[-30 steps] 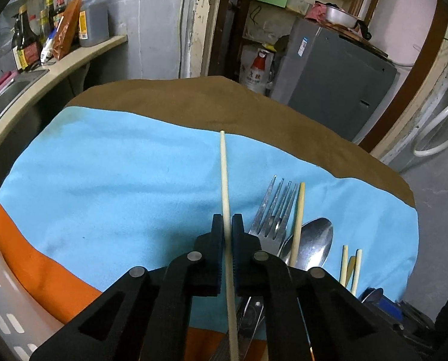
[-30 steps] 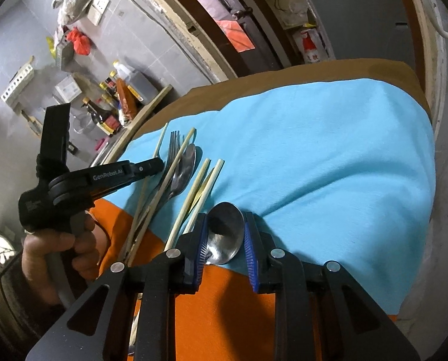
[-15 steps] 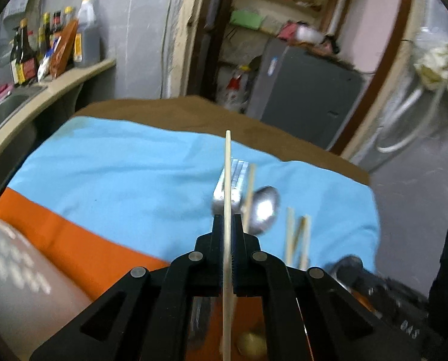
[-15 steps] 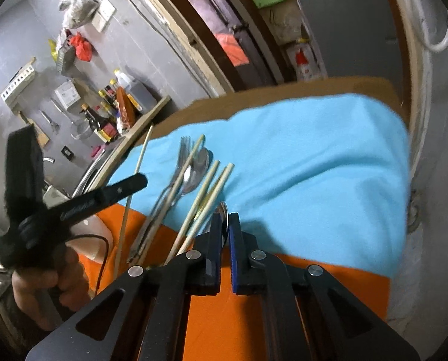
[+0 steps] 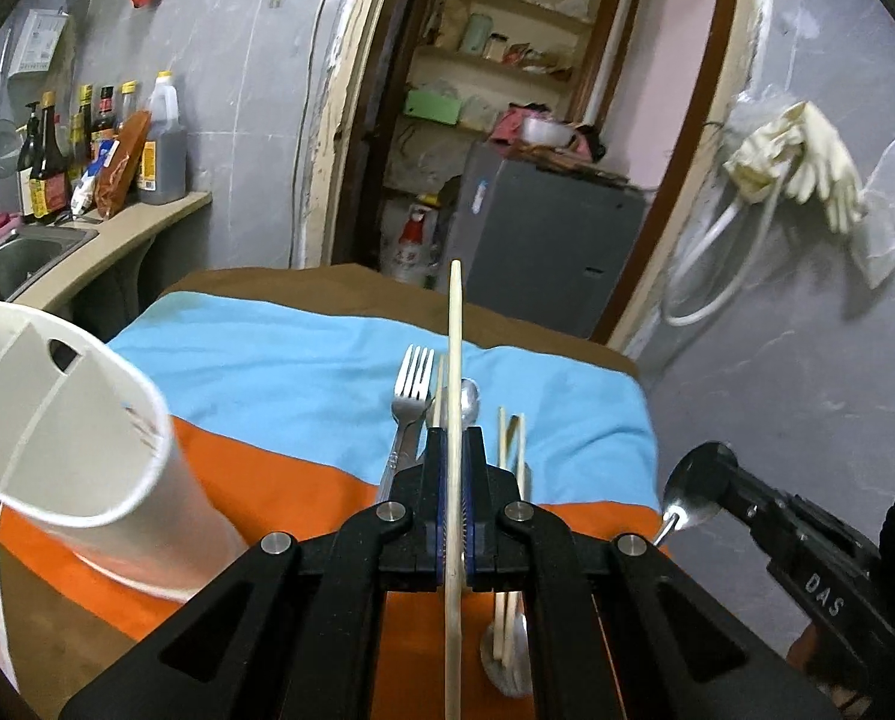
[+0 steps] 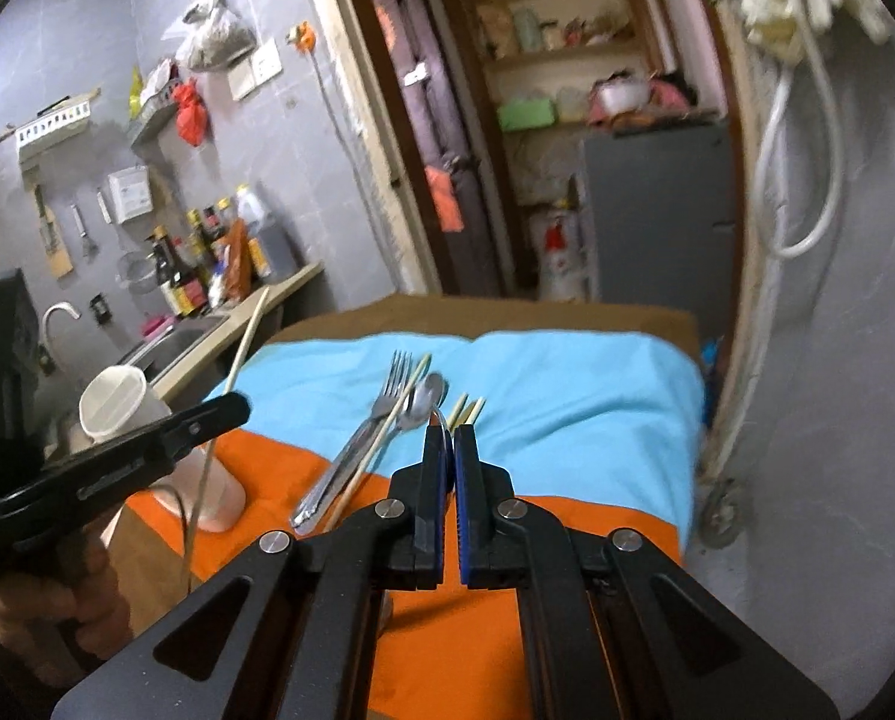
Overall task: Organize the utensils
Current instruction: 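Lift the chopstick and spoon, carry both into the white caddy and release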
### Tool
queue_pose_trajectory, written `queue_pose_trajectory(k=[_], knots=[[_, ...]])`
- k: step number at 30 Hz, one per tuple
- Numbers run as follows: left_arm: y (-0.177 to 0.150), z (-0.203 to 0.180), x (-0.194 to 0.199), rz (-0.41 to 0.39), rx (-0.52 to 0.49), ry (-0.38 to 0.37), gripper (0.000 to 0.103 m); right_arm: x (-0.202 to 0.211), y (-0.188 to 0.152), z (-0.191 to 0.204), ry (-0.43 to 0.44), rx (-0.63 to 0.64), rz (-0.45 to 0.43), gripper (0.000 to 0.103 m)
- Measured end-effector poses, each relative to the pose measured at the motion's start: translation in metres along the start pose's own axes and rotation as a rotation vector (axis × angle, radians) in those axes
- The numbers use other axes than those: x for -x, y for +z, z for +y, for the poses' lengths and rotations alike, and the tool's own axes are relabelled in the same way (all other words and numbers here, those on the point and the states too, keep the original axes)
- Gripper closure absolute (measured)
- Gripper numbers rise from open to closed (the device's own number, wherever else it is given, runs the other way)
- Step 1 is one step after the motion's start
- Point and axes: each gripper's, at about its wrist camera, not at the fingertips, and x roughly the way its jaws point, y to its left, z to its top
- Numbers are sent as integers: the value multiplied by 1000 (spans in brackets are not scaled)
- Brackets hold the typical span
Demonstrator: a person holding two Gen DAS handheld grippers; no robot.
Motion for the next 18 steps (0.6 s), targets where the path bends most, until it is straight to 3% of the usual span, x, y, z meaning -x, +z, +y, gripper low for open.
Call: queue_pose_trajectory(k=[5,9,14,18], knots=[[11,17,41,-37,-30,-72,101,30,10,33,-80,-7,-93,102],[31,41,74,-83,-40,-102,101,42,20,61,-93,-18,-157,102],[68,92,113,-205,-15,-80,101,44,45,113,-50,10,-253,102],[95,141,122,-297,33,-44,101,32,59,151,-5,70,-296,102]])
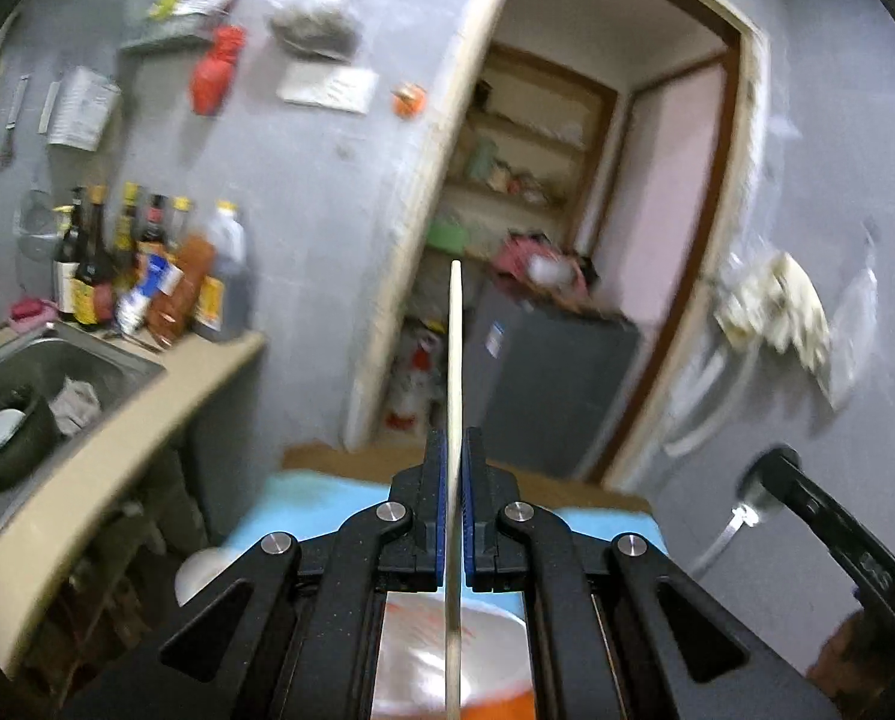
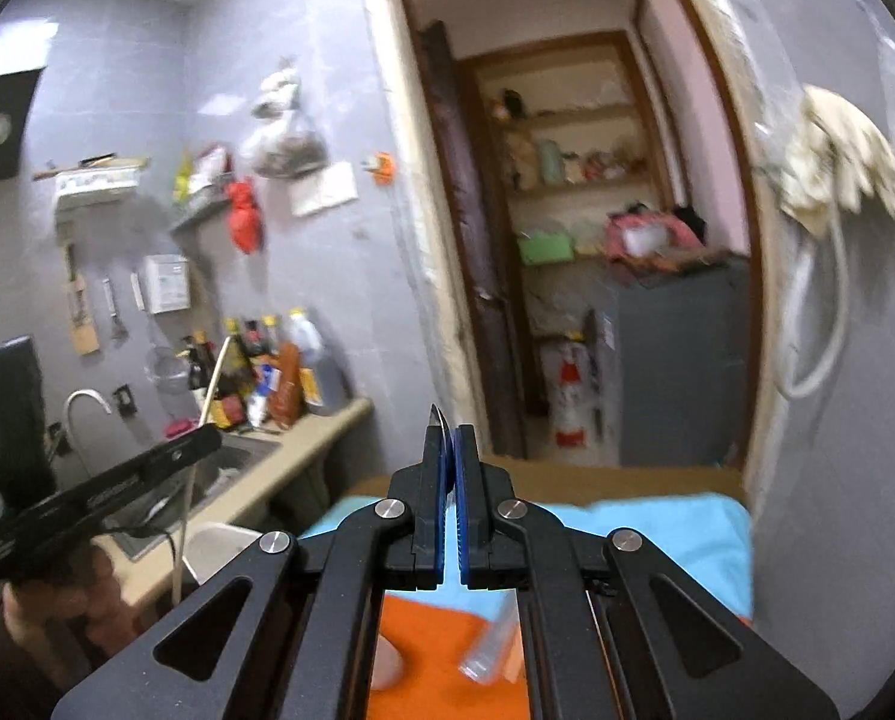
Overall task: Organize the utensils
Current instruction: 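Lift the chopstick and spoon, carry both into the white caddy and release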
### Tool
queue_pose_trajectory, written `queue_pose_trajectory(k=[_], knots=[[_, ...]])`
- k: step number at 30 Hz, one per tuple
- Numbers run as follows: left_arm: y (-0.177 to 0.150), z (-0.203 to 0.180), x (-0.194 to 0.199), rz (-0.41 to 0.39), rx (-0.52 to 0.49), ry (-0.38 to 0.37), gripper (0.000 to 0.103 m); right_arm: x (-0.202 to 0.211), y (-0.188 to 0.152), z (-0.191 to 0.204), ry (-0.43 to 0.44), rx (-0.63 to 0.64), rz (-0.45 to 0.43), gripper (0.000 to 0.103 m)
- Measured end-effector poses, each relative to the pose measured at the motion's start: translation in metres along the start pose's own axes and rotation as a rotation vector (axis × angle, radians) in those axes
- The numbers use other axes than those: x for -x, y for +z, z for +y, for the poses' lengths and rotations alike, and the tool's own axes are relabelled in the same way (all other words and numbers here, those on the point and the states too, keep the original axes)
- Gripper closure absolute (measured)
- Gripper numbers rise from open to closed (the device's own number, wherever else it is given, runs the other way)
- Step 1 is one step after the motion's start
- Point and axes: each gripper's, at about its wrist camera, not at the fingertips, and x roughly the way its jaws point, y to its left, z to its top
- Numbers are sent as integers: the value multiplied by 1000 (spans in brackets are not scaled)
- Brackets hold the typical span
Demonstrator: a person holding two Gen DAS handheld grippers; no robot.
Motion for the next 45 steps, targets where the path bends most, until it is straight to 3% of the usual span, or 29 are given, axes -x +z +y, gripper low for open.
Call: queue_pose_trajectory(k=[7,12,25,41,44,45], knots=[[9,88,-19,-59,187,22,101,-36,-12,59,35,149,8,102],[1,117,-32,-71,251,33,101,-54,-29,72,20,203,51,102],[-36,91,-42,-68,105,120,101,-77,-61,71,-21,227,142,102],[-61,88,-32,23,43,110,99,-78,-75,75,20,203,207,95],[-63,87,-30,46,32,99,91,-75,-73,74,31,186,204,91],[-62,87,-28,51,31,95,84,-74,-73,73,34,182,203,87]])
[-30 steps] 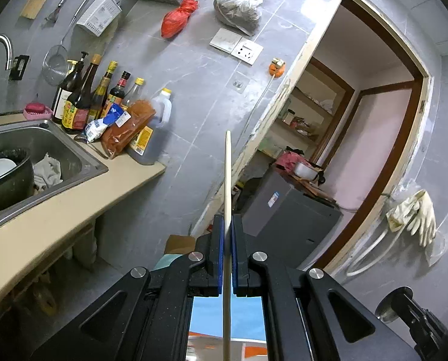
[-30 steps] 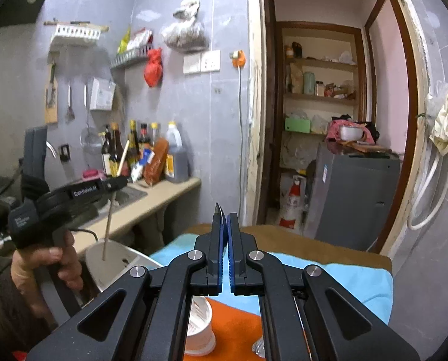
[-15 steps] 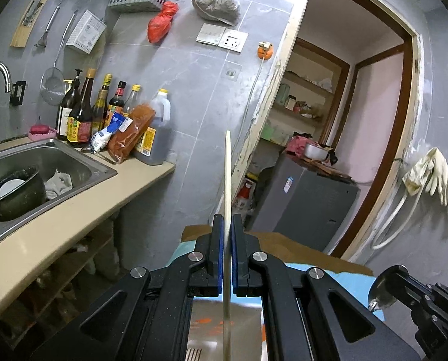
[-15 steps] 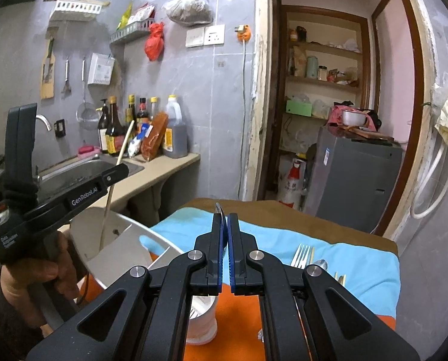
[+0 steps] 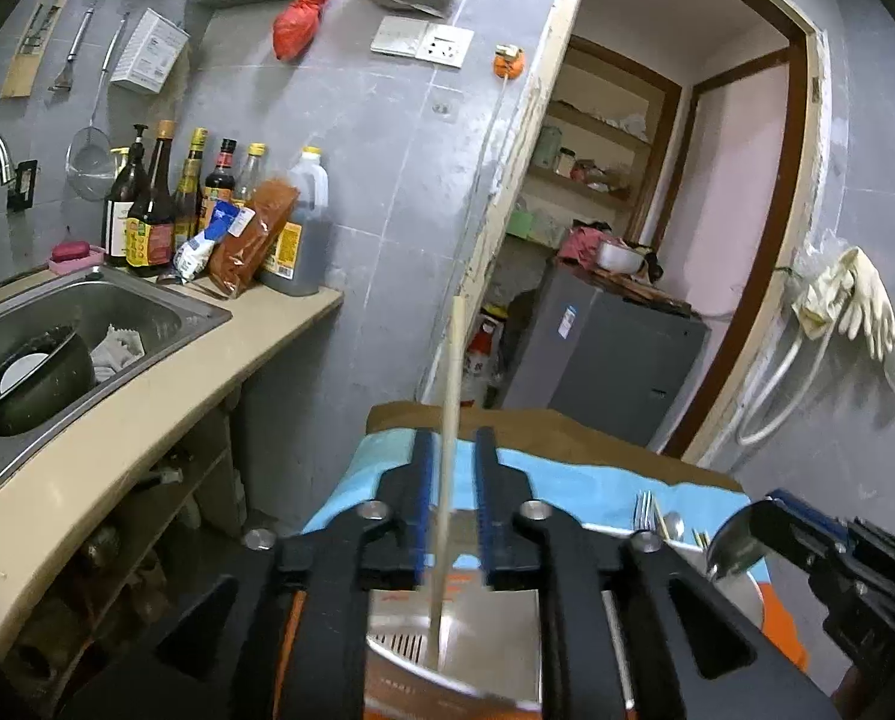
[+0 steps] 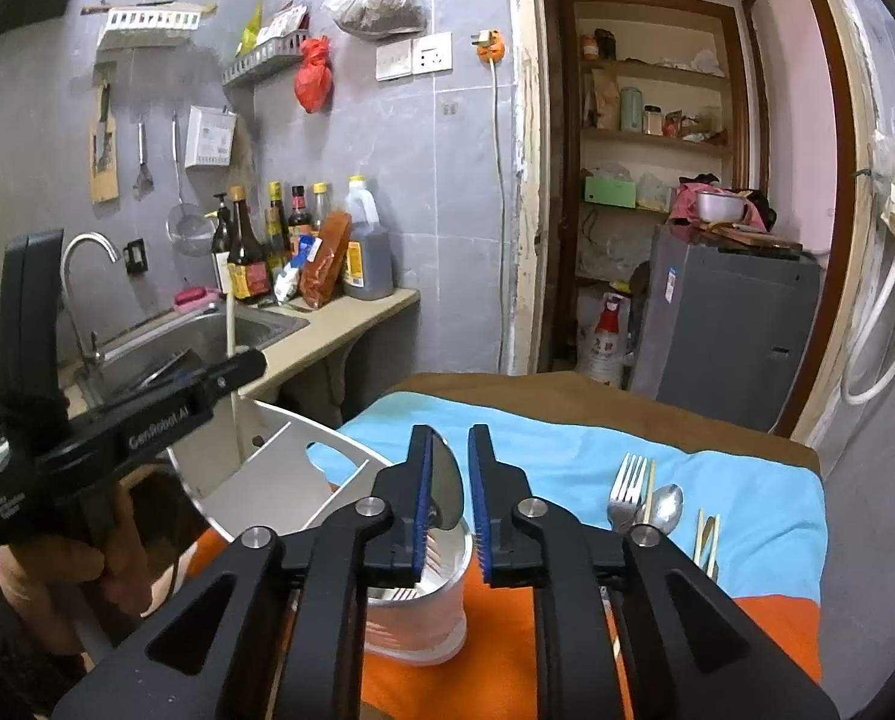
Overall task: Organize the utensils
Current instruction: 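Lift the chopstick and spoon, carry both into the white caddy and release, then move both open tools back over the remaining utensils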
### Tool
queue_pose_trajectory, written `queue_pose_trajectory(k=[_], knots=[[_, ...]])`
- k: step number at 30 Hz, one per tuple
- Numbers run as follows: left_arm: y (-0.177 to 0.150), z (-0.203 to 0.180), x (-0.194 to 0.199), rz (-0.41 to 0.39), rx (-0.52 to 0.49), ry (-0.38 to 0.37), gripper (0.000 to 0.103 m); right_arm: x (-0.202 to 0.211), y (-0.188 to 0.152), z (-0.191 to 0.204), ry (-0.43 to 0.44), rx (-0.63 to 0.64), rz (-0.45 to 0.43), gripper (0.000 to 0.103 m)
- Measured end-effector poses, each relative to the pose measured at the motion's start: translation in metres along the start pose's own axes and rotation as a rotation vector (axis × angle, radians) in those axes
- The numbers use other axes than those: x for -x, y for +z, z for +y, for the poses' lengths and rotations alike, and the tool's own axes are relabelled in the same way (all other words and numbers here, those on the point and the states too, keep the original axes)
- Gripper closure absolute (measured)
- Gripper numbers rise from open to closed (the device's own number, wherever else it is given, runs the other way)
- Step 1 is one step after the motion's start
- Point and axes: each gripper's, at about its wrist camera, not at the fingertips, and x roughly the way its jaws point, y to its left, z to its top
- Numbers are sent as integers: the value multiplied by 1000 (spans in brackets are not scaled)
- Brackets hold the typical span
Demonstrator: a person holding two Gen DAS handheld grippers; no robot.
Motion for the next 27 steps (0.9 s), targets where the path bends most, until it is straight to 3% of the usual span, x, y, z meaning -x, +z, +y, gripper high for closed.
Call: queue_pose_trajectory(k=[1,8,10,13,15,19,27], knots=[[0,0,2,2,-1,-5,77,2,1,-1,3,-8,-4,86],[8,-7,16,-9,-24,-7,63,15,10,-9,13,-56,-45,84],[12,-11,21,-15,-38,1,55,21,12,-13,8,-69,-58,81],[16,-21,31,-43,-67,9,41,30,13,-23,-6,-104,-77,66],[17,-29,38,-58,-81,9,32,37,13,-30,-21,-128,-94,47],[18,-53,50,-95,-116,7,13,56,11,-48,-65,-168,-128,32],[9,-107,62,-135,-211,-14,7,101,-1,-87,-165,-185,-191,0]])
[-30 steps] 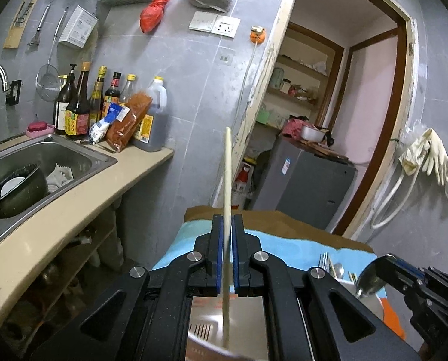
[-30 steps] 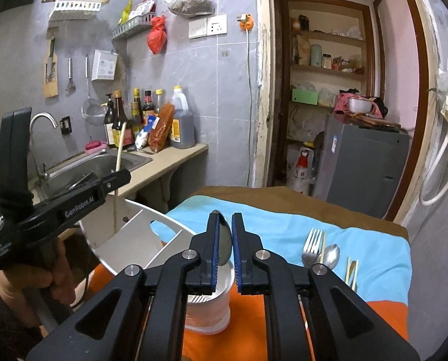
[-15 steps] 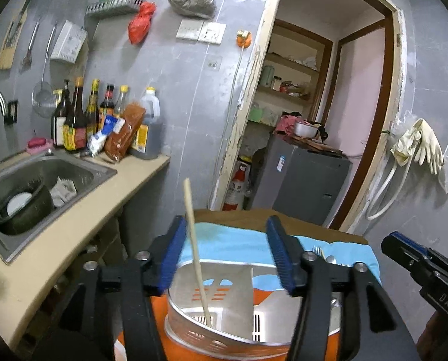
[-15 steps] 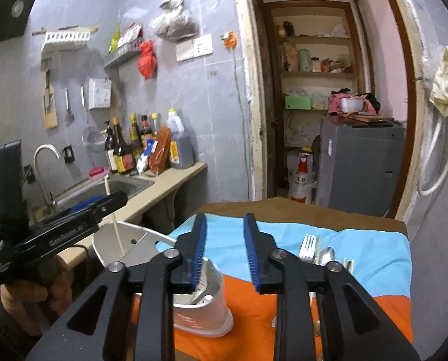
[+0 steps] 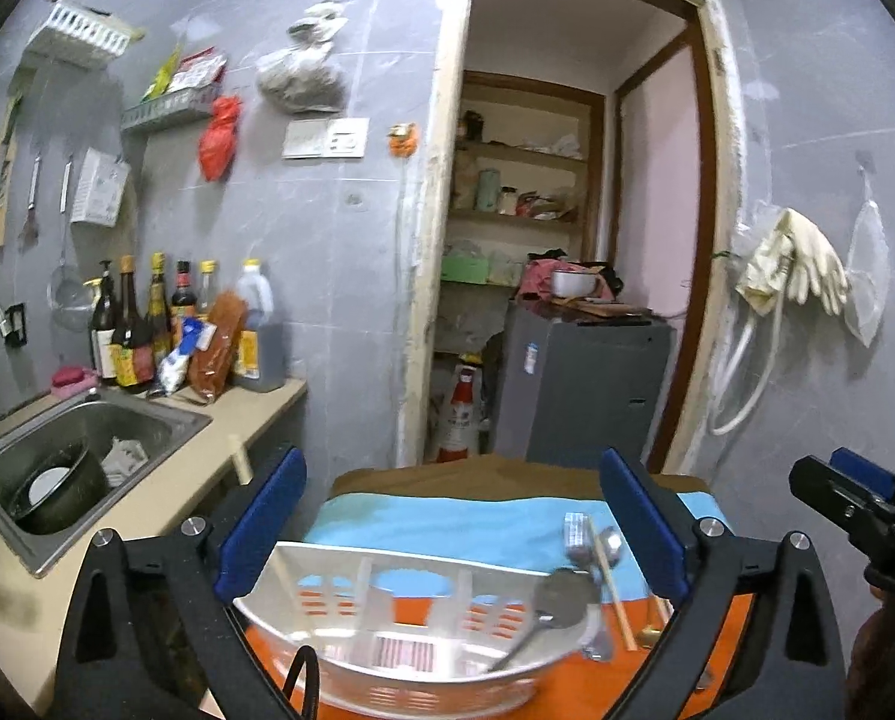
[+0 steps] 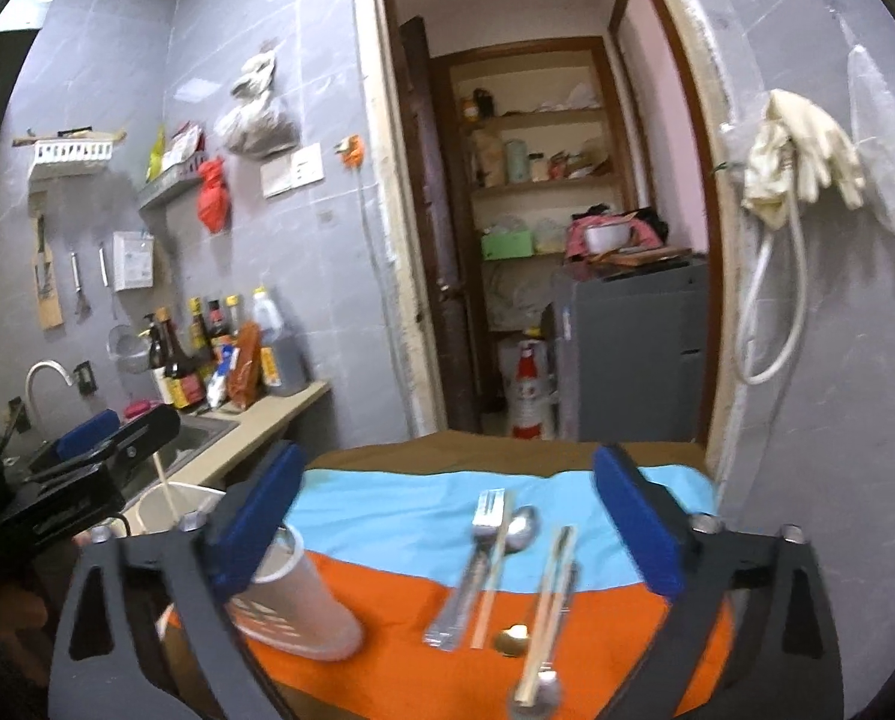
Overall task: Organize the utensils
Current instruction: 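Move both open tools back over the remaining utensils, then grasp a wooden chopstick with the left tool while the right tool grasps another chopstick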
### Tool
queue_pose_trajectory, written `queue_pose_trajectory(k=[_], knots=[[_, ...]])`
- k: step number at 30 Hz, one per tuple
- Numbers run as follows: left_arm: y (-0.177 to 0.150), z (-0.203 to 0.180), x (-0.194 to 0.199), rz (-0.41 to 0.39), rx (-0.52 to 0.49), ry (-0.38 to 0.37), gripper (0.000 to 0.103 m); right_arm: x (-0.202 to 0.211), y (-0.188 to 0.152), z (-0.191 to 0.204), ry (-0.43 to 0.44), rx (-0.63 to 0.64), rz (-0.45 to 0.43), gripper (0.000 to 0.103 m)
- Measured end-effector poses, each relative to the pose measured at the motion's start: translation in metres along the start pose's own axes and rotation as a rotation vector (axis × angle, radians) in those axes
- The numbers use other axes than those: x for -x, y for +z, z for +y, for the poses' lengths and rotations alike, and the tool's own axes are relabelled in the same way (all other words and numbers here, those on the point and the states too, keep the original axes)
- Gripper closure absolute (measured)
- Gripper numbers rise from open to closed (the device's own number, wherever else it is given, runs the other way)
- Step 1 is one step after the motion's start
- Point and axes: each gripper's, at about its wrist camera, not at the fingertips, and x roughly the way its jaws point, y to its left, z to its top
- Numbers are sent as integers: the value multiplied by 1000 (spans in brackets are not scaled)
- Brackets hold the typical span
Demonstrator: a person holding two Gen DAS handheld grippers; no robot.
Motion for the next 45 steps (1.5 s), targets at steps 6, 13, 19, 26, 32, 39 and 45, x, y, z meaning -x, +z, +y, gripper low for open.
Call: queue_pose_trajectory(k=[6,13,19,26,32,39,45], knots=[[-10,-41,-2,20,-32,-61,7,16,-2,-39,-58,3,-2,0],[-26,-86,-18,69,-55,-129,7,17,-10,-86,-102,6,30,0],[-41,-117,-35,113,-57,-162,7,6,-20,-122,-104,-10,73,0],[-55,-140,-68,181,-38,-161,8,-20,-35,-151,-65,-56,161,11],[-68,-149,-110,258,-40,-116,29,-44,-52,-167,-19,-98,251,29],[-87,-152,-160,362,-53,-75,58,-77,-64,-173,38,-125,333,48],[-106,-144,-198,475,-35,-36,74,-109,-68,-166,85,-140,396,64]])
